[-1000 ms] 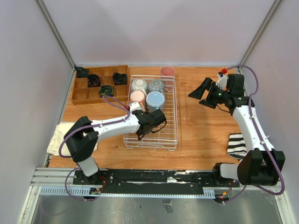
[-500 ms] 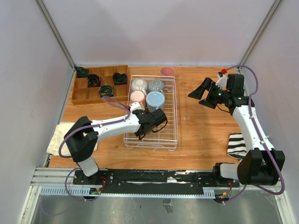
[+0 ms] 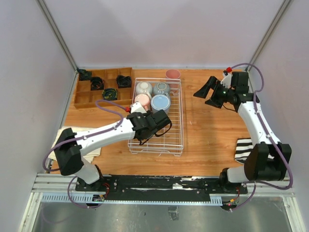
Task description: Load the cups into the dish rack
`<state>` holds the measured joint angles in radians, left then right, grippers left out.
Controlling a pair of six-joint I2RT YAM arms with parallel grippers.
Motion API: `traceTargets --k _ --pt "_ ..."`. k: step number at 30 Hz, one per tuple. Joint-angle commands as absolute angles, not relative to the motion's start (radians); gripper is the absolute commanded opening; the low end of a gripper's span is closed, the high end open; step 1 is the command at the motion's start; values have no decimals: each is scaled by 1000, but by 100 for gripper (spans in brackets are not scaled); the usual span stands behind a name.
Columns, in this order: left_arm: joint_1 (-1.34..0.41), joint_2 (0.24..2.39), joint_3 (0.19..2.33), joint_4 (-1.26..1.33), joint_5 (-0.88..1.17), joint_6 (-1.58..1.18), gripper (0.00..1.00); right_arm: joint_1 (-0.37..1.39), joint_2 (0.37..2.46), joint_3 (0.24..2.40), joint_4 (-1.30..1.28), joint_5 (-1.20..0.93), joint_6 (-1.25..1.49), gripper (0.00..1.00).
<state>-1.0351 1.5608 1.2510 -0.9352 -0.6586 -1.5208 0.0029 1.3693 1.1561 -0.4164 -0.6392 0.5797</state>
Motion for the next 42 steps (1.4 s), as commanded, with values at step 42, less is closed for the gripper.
traceTargets --k 42 --pt "-1064 834 1051 -458 -816 -571 71 336 2226 2209 -536 104 537 67"
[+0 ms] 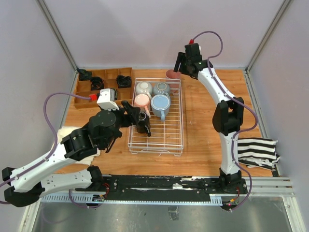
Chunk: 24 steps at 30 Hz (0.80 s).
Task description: Load the cups into the dish rack
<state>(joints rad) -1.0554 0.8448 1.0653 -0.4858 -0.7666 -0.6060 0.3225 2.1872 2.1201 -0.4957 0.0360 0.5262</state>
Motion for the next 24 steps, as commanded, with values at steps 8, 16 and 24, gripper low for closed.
traceTargets --k 8,16,24 --pt "-1060 869 1077 -468 -833 -576 73 333 2275 2235 -551 87 542 57" --pt "-1045 900 1100 -466 -809 -583 73 331 2277 2164 -518 61 554 53" --pt "-1024 896 1104 -480 -793 -595 73 332 2340 2203 -503 58 573 38"
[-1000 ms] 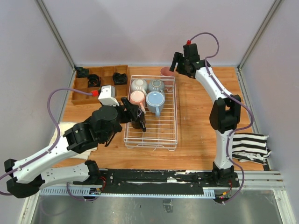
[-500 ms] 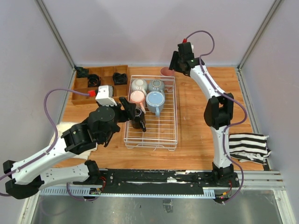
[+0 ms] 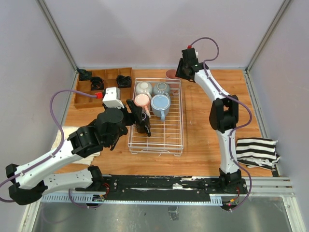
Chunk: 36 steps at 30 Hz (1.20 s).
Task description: Load the cups into the dish rack
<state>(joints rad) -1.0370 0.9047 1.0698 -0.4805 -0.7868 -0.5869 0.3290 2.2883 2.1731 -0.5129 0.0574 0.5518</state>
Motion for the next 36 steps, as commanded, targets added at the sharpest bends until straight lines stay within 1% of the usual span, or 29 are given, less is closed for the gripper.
traceTargets --k 1,4,6,8,9,12,18,21,24,27,30,33,36 --pt "-1022 895 1106 -482 -792 -595 73 332 2351 2209 -505 57 574 36" --pt "-1019 893 1109 -490 -789 -600 73 331 2375 2222 -506 53 580 27" --pt "-1017 893 1111 -492 -784 -601 73 330 2380 2224 -506 51 583 17" --pt "-1012 894 1117 -488 -765 -598 73 325 2372 2219 -505 48 587 3" --pt "-1005 897 1123 -482 -746 -592 74 323 2362 2217 -505 48 585 1" --pt "-969 926 1154 -457 -654 -572 76 307 2322 2216 -501 47 576 0" --pt "-822 1015 1246 -364 -340 -551 79 222 2191 2183 -480 -9 585 1" --pt "-753 1044 1252 -307 -181 -551 79 171 2121 2173 -485 -97 587 1" --pt "-678 1059 1228 -233 -45 -596 83 112 2031 2120 -487 -225 624 0" --pt "-629 1073 1192 -100 106 -682 91 51 1909 1987 -425 -406 704 1" --pt "-608 1111 1165 30 237 -806 92 17 1791 1847 -353 -558 762 1" --pt "-600 1174 1148 172 364 -935 93 15 1690 1754 -330 -676 785 1" --pt "-600 1234 1147 290 440 -1027 94 14 1567 1582 -189 -777 919 1"
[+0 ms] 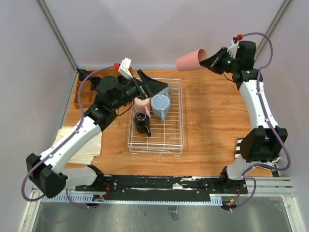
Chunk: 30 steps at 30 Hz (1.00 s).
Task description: Load the cups into the dish rack
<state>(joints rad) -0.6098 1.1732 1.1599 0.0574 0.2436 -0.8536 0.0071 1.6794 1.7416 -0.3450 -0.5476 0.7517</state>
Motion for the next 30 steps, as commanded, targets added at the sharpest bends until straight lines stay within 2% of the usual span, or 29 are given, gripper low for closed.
traceTargets --k 1,11,30 --pt "-600 1249 1149 312 448 -1036 94 14 1532 1536 -129 -800 966 1" --pt "-566 1343 1147 401 436 -1130 95 5 1342 1239 220 -937 1271 1" --pt "-565 1434 1212 443 422 -1185 99 60 1317 1154 257 -984 1322 1"
